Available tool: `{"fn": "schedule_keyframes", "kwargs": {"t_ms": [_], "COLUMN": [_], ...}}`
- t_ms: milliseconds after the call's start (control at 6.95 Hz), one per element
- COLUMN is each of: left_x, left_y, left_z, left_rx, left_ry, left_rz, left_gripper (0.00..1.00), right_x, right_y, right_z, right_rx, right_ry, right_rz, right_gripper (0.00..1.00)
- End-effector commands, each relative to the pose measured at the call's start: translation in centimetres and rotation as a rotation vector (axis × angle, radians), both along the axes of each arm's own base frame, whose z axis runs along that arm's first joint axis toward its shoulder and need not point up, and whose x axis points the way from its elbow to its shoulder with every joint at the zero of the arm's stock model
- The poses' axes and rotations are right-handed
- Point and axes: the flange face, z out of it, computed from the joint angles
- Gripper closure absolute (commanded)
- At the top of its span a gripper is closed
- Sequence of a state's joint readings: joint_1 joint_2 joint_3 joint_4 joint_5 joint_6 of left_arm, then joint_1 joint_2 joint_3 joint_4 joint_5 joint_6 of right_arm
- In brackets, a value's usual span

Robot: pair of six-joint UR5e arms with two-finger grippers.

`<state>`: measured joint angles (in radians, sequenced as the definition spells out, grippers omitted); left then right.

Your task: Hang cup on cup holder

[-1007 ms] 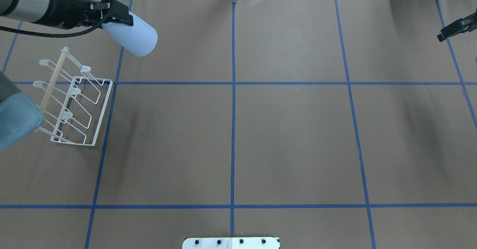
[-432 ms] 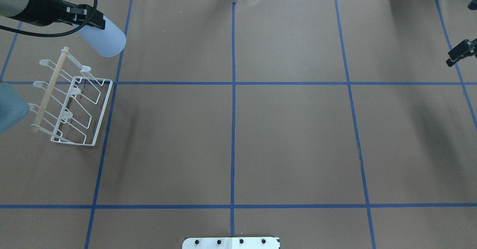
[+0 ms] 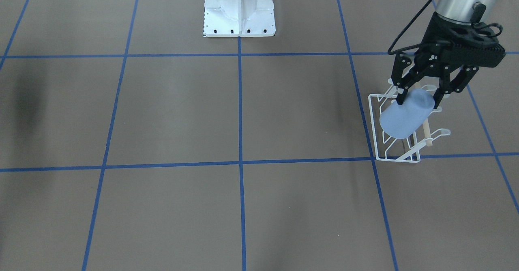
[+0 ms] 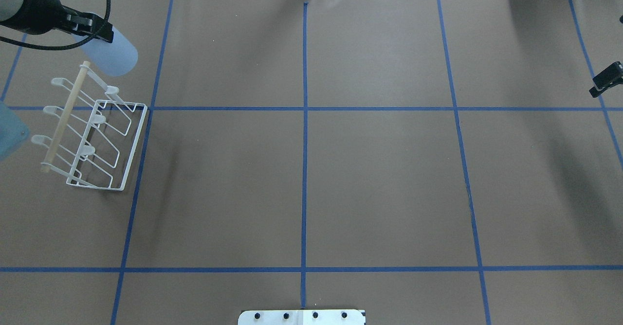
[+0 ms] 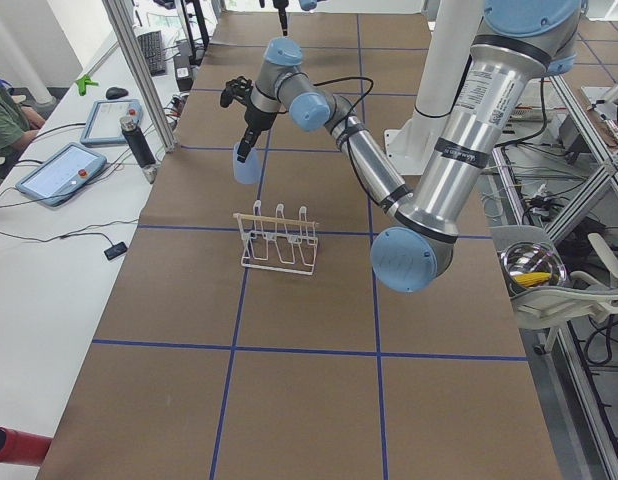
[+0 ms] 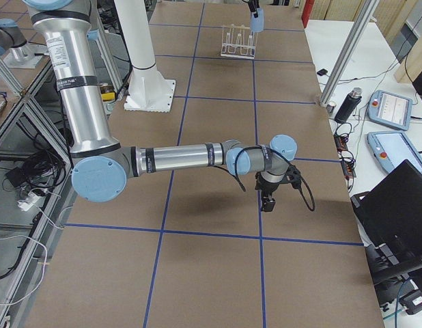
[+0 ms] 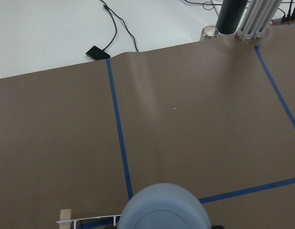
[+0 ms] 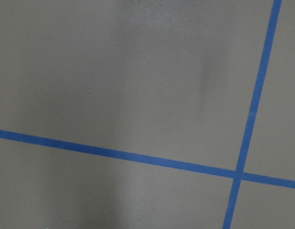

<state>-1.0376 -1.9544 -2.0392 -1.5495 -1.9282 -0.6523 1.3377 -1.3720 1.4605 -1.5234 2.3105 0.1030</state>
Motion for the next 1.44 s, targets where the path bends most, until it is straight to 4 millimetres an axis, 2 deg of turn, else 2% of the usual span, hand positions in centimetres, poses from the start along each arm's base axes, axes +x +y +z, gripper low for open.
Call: {"fn": "schedule_keyframes", "kwargs": {"t_ms": [0,288,432,575,1295], "left_x": [0.5,0.7,0.7,0.6,1.5], "left_y": [-1.3,-1.6,-1.3,-1.1,-1.0], "left_z": [2.1,2.9,4.3,4.7,5.0], "left_rx": [-0.024,-0.033,-0.051,-0.055,-0.069], "left_ry": [-0.038,-0.05,-0.062,-0.063,-0.066], "left_rz": [0.017,0.025,0.029,0.028,0.043], "left_gripper": [1.0,1.0,1.0,1.0,1.0], "right_x": [0.2,0.2,0.2,0.2,0.1], "right_y": [-0.1,-0.1,-0.1,-0.2,-0.2], "right_z": [-0.2,-0.3,-0.3,-0.3,-0.3], "right_rx": [-0.013,-0.011,-0.011,-0.009,-0.008], "right_ry": [-0.023,-0.023,-0.022,-0.02,-0.02], "right_rz": [0.009,0.009,0.009,0.009,0.006], "right_gripper": [0.0,0.0,0.0,0.0,0.0]}}
